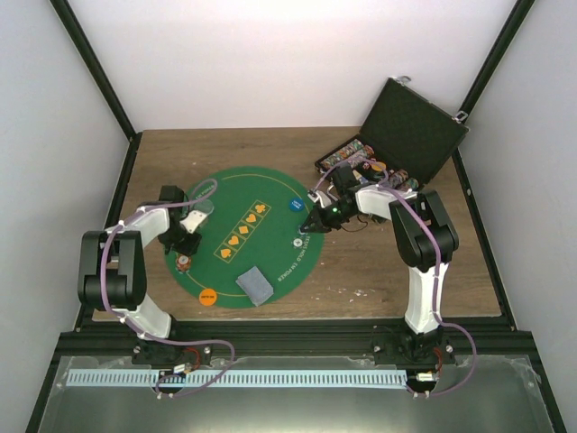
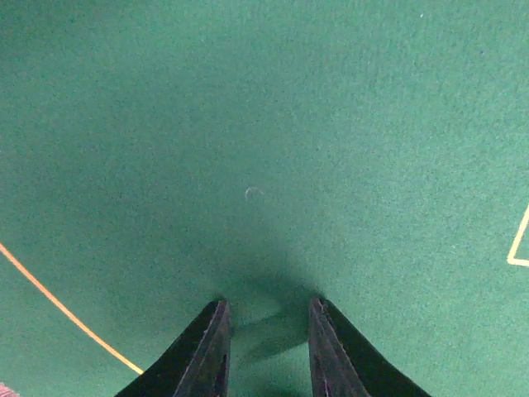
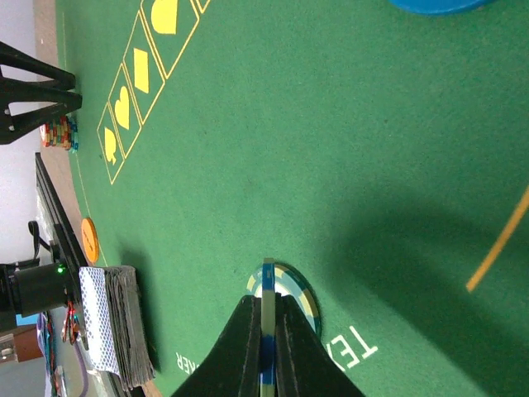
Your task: Distribute texas hold em gaming equipment
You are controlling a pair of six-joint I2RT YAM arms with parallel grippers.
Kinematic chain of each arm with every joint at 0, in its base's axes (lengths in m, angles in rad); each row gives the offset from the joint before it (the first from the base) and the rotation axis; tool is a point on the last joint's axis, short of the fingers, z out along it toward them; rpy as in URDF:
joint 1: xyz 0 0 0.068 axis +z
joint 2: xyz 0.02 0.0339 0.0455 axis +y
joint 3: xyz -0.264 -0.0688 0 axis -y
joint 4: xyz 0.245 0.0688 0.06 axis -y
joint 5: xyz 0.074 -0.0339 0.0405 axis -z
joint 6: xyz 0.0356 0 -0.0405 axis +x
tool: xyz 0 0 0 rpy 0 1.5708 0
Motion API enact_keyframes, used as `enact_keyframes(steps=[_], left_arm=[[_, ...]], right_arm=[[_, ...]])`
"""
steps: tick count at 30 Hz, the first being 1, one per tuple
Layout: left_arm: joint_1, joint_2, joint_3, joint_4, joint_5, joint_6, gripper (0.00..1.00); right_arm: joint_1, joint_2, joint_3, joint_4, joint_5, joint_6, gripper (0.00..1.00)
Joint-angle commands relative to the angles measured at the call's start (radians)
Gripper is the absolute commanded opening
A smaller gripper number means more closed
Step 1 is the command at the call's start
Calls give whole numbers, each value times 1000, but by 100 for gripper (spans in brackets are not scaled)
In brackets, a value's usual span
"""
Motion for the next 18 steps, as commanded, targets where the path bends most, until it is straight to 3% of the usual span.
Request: enact_keyframes(steps=[1,18], left_arm=[[-1,-23,-41,7,-27,28,27],[19,-70,-57,-39,-23,41,25]], right_arm=[[-8,1,6,7,-7,-12,1],[-8,-6,4,1,-3,-20,1]])
